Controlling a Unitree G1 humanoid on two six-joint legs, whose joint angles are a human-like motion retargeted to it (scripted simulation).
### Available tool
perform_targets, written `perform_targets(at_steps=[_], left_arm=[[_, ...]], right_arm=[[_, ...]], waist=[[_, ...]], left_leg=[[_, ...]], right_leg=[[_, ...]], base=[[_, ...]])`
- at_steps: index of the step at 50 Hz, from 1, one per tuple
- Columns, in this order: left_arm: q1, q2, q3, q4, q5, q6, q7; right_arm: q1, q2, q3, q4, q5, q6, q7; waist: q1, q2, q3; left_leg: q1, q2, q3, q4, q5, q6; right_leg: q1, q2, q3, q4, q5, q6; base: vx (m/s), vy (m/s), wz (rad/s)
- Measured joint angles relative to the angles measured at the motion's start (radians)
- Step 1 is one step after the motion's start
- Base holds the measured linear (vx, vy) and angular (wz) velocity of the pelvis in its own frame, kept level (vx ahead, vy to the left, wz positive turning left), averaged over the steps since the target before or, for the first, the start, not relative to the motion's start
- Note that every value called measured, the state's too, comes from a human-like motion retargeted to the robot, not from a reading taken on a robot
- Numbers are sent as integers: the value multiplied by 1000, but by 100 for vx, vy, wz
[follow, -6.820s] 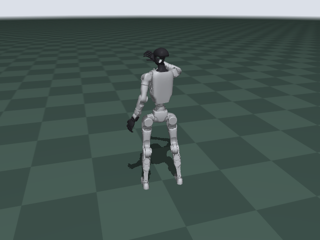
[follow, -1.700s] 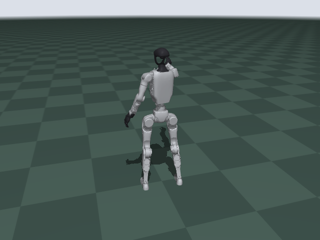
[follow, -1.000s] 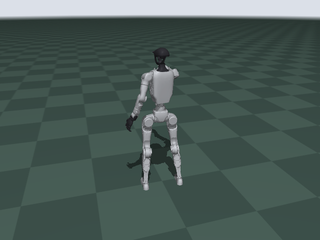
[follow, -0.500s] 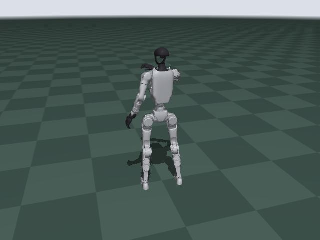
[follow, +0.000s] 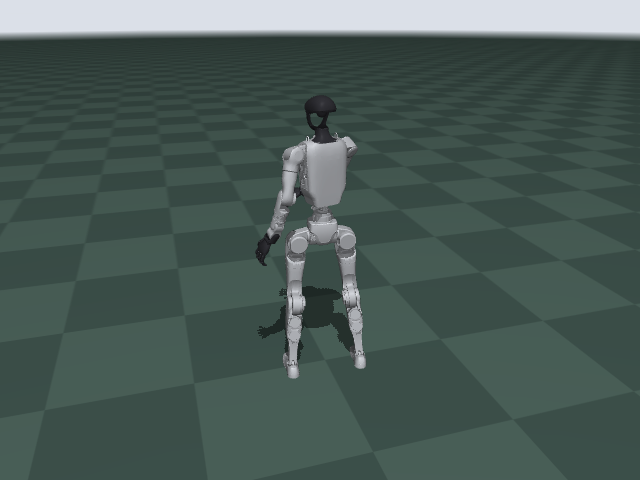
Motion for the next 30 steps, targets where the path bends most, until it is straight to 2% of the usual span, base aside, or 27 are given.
perform_targets(at_steps=[3, 7, 15, 20, 25, 30], left_arm=[[2, -1, 3, 6, 1, 1, -1], [14, -4, 8, -2, 8, 8, -8], [64, 9, 11, -83, -32, 40, -14], [80, 11, 14, -95, -56, 60, -11], [81, 11, 16, -90, -71, 74, -11], [69, 18, 1, -93, -87, 80, -20]], right_arm=[[12, 6, -1, 12, 4, -2, -8], [21, -59, -53, -100, 104, -28, -7], [73, -337, -323, -585, 513, -76, -29], [114, -447, -513, -831, 843, -93, -52], [157, -442, -739, -957, 1153, -119, -117], [115, -420, -905, -948, 1260, -117, -178]], waist=[[4, -2, -4], [1, -3, -7], [-29, 2, 1], [-56, 4, 4], [-80, 8, 2], [-98, 16, -5]], left_leg=[[-4, -2, -4, 0, 1, 1], [-9, -7, -9, 0, 3, 3], [-19, -17, -16, 2, 7, 5], [-25, -20, -14, 4, 6, 1], [-27, -20, -8, 8, 3, -3], [-25, -17, -1, 10, 0, -8]], right_leg=[[-1, -2, -3, -2, 0, 1], [-2, -6, -7, -6, 1, 4], [-2, -16, -10, -16, 2, 15], [-5, -19, -6, -23, 5, 22], [-7, -17, 1, -28, 9, 27], [-8, -14, 9, -29, 10, 28]], base=[[0, 0, 0], [0, 0, 0], [0, 0, 0], [0, 0, 0], [0, 0, 0], [0, 0, 0]])
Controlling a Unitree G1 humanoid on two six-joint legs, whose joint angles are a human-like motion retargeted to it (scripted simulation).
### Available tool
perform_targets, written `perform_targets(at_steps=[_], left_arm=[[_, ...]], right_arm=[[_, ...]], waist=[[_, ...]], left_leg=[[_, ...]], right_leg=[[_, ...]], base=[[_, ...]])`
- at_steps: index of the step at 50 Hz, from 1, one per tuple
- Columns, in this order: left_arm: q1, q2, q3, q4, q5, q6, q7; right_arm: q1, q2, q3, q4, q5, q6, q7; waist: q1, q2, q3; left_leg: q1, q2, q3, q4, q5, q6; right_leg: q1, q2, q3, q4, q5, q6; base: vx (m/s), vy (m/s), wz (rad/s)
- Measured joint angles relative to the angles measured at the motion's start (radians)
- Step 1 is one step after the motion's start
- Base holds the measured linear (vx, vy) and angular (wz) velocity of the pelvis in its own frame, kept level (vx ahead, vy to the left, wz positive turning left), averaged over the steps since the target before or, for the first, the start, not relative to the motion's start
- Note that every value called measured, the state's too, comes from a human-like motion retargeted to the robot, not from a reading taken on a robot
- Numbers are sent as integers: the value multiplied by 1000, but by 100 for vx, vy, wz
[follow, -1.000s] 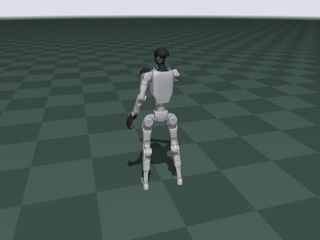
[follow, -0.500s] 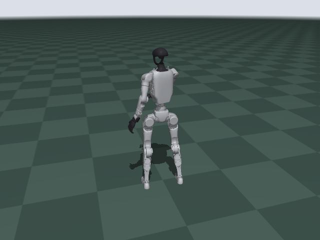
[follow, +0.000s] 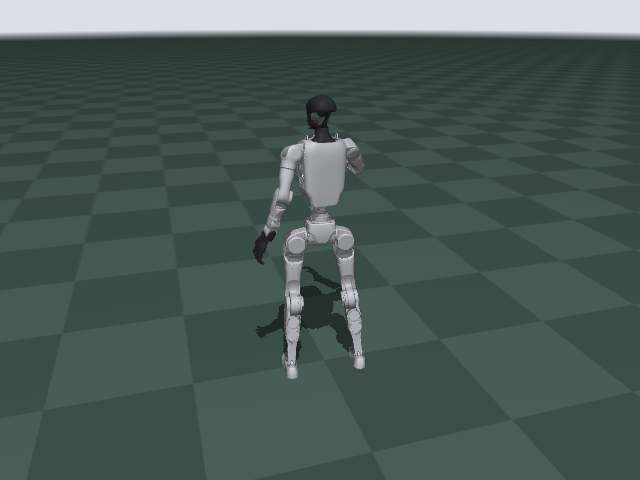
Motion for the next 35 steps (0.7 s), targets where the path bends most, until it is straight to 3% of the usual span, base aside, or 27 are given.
perform_targets(at_steps=[9, 15, 22, 26, 35], left_arm=[[-53, 27, -4, -20, -9, -4, -25], [-78, 38, -11, -21, -31, -9, -36], [-123, 64, -86, 30, 2, -39, -74], [-130, 70, -65, 33, 0, -50, -81], [-84, 71, -25, 18, -31, -45, -71]], right_arm=[[-187, -96, -79, 165, -4, 42, -60], [-428, -168, -6, 362, -9, 82, -37], [-892, -95, 318, 1175, -86, 216, 6], [-986, -39, 343, 1511, -39, 245, 66], [-937, -81, 311, 1481, -18, 228, 2]], waist=[[-2, 2, -19], [3, -3, -37], [19, -23, -61], [46, -43, -72], [93, -74, -80]], left_leg=[[8, 5, 7, -1, -3, -4], [14, 9, 7, -1, -5, -11], [22, 13, 1, -2, -10, -24], [25, 13, -7, -2, -11, -29], [17, 9, -26, -1, -9, -27]], right_leg=[[4, 4, 3, 2, -1, 0], [10, 7, -1, 3, -1, -1], [25, 10, -13, 0, 1, 2], [34, 10, -22, -4, 3, 3], [34, 4, -40, 4, -6, 4]], base=[[0, 0, 0], [0, 0, 0], [0, 0, 3], [0, 0, 0], [0, 0, 0]])
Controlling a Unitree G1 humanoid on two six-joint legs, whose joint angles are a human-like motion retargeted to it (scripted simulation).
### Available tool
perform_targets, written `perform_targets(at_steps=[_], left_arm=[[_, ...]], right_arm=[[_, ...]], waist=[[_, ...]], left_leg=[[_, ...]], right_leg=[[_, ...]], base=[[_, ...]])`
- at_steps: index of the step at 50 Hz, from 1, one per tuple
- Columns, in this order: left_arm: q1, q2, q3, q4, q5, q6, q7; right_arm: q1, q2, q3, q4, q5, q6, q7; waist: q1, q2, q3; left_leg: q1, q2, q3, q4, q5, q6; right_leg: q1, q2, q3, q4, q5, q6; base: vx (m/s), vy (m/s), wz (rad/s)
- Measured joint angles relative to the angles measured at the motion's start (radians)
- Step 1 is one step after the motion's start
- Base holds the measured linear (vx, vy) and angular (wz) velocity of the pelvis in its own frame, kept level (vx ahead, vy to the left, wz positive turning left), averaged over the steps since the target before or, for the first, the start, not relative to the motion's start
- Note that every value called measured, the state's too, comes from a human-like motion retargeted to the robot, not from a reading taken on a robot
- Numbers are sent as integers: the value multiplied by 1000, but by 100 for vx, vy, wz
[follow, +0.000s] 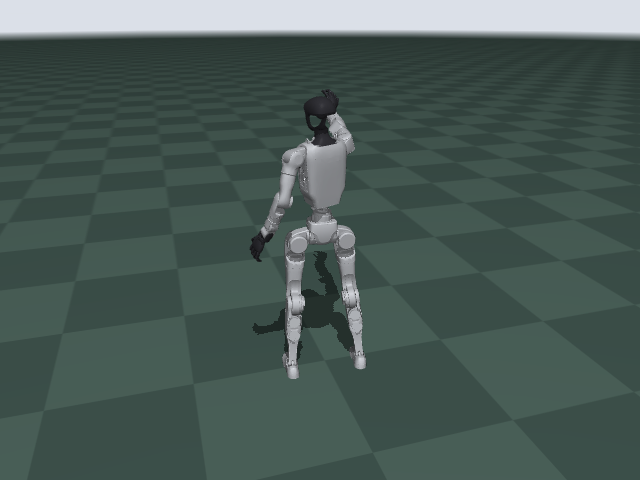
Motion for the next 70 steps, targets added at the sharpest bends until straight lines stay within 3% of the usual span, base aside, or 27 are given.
perform_targets(at_steps=[15, 38, 43, 54, 60, 70], left_arm=[[57, -27, 0, 78, 50, 9, -14], [43, -11, 17, -23, 13, -8, 13], [45, -14, 10, -32, 20, -10, 4], [53, -31, 17, -31, 52, -28, 16], [53, -38, 12, -22, 62, -34, 41], [58, -53, 39, -4, 69, -32, 53]], right_arm=[[12, -10, -11, -74, -5, -17, -1], [163, -30, 33, -755, -228, -107, -71], [185, -34, 51, -920, -357, -109, -44], [259, -73, 236, -1218, -916, -110, 26], [371, -8, 349, -1252, -999, -158, 74], [592, 186, 416, -1072, -1071, -176, 148]], waist=[[-7, 5, 15], [-55, 66, 60], [-72, 75, 77], [-69, 75, 97], [-55, 66, 102], [-37, 56, 115]], left_leg=[[-5, 2, 6, -1, 3, -3], [-3, 6, 50, -2, 13, 7], [2, 5, 50, -3, 17, 8], [10, 3, 53, -3, 22, 23], [12, 3, 51, -3, 21, 29], [19, 3, 37, -3, 21, 30]], right_leg=[[-6, 3, 7, -6, 5, 0], [-40, 8, 56, 14, 8, -9], [-28, 9, 60, -3, 14, -10], [-31, 8, 66, 15, 2, -18], [-44, 6, 66, 48, -12, -21], [-22, 7, 55, 35, -10, -27]], base=[[0, 0, 0], [0, 0, -1], [0, 0, 0], [0, 0, 0], [0, 0, 0], [0, 0, 0]])
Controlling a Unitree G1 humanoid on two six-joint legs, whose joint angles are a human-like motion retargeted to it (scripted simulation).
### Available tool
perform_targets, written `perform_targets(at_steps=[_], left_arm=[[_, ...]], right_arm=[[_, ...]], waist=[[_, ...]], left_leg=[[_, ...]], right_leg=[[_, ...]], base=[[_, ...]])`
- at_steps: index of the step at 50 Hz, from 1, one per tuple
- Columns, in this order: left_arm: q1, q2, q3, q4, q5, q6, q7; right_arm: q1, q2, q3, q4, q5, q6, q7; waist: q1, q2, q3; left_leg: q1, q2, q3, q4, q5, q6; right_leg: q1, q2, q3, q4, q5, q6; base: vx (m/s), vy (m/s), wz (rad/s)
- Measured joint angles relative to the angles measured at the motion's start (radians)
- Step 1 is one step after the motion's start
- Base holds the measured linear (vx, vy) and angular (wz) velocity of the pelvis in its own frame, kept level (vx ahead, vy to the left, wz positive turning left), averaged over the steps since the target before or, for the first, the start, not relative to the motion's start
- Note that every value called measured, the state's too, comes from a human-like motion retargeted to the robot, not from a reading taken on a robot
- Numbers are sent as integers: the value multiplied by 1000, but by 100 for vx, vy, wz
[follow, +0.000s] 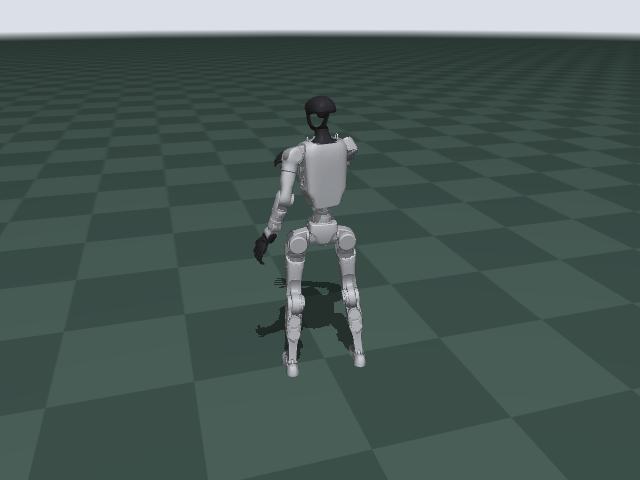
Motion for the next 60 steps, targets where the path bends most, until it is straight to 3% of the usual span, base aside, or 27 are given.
perform_targets(at_steps=[12, 17, 25, 32, 39, 45, 53, 57, 60], left_arm=[[-21, -27, 6, 86, 32, 8, -27], [-23, -27, 14, 80, 27, 10, -40], [-15, -24, 11, 61, 31, 10, -34], [0, -8, 17, 26, 9, -1, 16], [15, -7, 11, 1, -18, -4, 54], [26, -9, -3, -8, -20, 6, 61], [23, -6, 3, -39, -50, 31, 36], [13, 0, 3, -49, -69, 41, 6], [4, 8, -6, -44, -70, 38, -16]], right_arm=[[151, 321, 111, 489, -19, 6, 181], [169, 359, 105, 554, -9, 10, 205], [169, 235, 41, 391, 43, 6, 130], [235, 40, -82, 152, 135, 4, -58], [349, -113, -292, -89, 392, -9, -241], [371, -185, -523, -273, 494, 15, -369], [206, -204, -741, -385, 820, 6, -300], [29, -215, -739, -301, 961, 20, -246], [-137, -234, -680, -157, 946, 53, -237]], waist=[[20, 2, 0], [21, 3, -1], [5, 5, -2], [-8, 2, -6], [-51, 2, -10], [-94, 4, -30], [-125, 5, -68], [-126, 4, -86], [-120, 2, -97]], left_leg=[[-6, 4, -2, -4, -2, -5], [-11, 4, -3, -7, -1, -5], [-14, 2, -6, -9, -1, -3], [-12, 2, -3, -10, -6, 0], [4, -5, -14, -26, -4, -6], [15, -6, -20, -39, -5, -10], [17, -1, -25, -43, -11, -21], [17, 4, -23, -41, -16, -28], [18, 7, -21, -41, -19, -33]], right_leg=[[2, 3, -4, -17, 9, 3], [1, 4, -4, -26, 13, 8], [-1, 2, -7, -29, 11, 15], [-18, -19, -55, 12, -7, 8], [9, -8, -19, -22, -4, 20], [10, -11, -27, -12, -11, 18], [5, -8, -34, 2, -14, 15], [5, -4, -35, 4, -12, 15], [6, -1, -36, 2, -10, 16]], base=[[0, 0, 0], [0, 0, 0], [0, 0, 0], [0, 0, 0], [6, 1, 7], [6, 0, 5], [5, -1, 3], [0, 0, 0], [0, 0, 0]])
